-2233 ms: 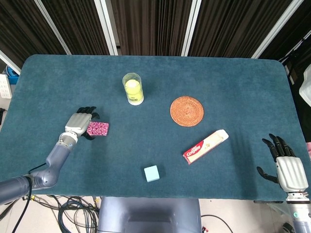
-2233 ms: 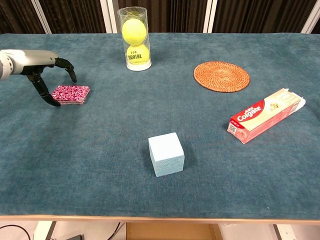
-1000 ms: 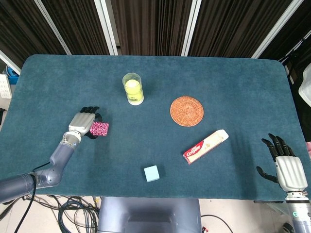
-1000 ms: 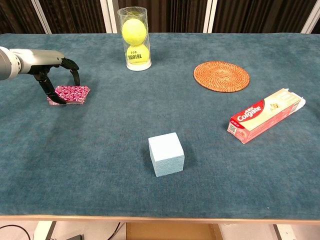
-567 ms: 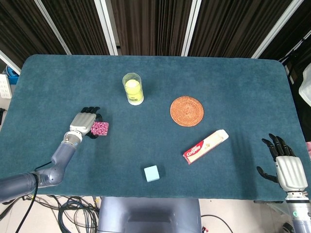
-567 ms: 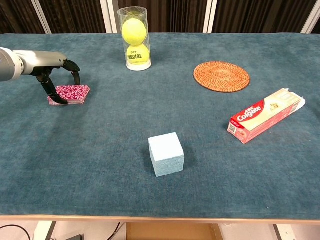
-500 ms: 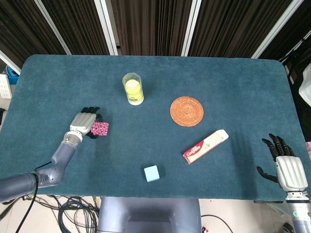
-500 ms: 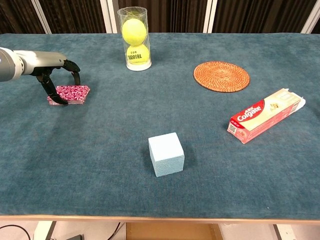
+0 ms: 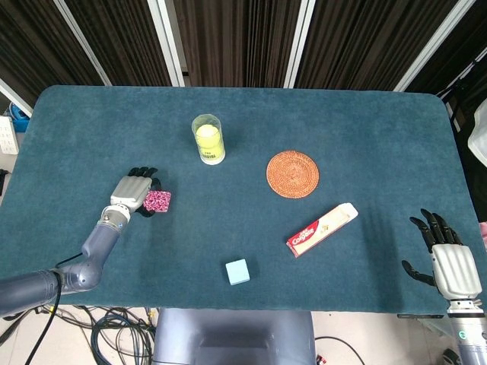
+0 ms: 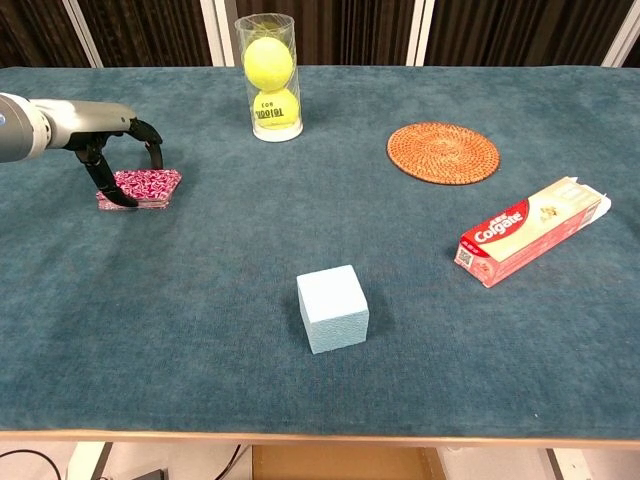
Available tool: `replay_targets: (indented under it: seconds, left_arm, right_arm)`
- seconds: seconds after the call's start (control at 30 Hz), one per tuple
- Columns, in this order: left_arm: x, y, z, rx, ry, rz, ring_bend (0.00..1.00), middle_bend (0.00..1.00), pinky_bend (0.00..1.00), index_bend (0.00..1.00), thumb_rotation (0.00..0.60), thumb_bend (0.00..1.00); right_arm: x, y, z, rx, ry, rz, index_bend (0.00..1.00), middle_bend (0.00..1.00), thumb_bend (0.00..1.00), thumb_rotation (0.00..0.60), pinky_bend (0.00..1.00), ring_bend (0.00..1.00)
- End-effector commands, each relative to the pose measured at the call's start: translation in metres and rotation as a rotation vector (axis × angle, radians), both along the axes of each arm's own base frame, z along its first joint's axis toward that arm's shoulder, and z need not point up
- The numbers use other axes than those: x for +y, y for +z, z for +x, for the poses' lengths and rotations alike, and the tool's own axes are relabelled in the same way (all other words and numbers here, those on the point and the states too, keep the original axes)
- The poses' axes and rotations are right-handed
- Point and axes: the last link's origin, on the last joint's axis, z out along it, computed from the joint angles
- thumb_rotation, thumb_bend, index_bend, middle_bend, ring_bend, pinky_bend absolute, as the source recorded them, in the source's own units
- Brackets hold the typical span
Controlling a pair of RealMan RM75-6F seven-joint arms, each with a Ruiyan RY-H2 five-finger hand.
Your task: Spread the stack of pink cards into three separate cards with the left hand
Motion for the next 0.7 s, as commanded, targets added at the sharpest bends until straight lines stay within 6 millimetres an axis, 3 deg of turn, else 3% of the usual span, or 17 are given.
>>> replay_targets:
  seconds: [0.03, 0.7]
  left_arm:
    - [0.0, 0.0, 0.001, 0.001, -0.001, -0.003, 0.0, 0.15, 0.0, 0.49, 0.6, 0.27]
    - [-0.005, 0.01, 0.009, 0.02, -0.007, -0.017, 0.0, 0.16, 0.0, 0.53, 0.6, 0.32]
  right_arm:
    - [0.0, 0.0, 0.0, -0.002, 0.0, 0.001, 0.16, 0.04, 0.21, 0.6, 0.19, 0.05]
    - [0.0, 0.002, 0.0, -0.006, 0.001, -0.002, 0.17, 0.04, 0.21, 0.6, 0.19, 0.05]
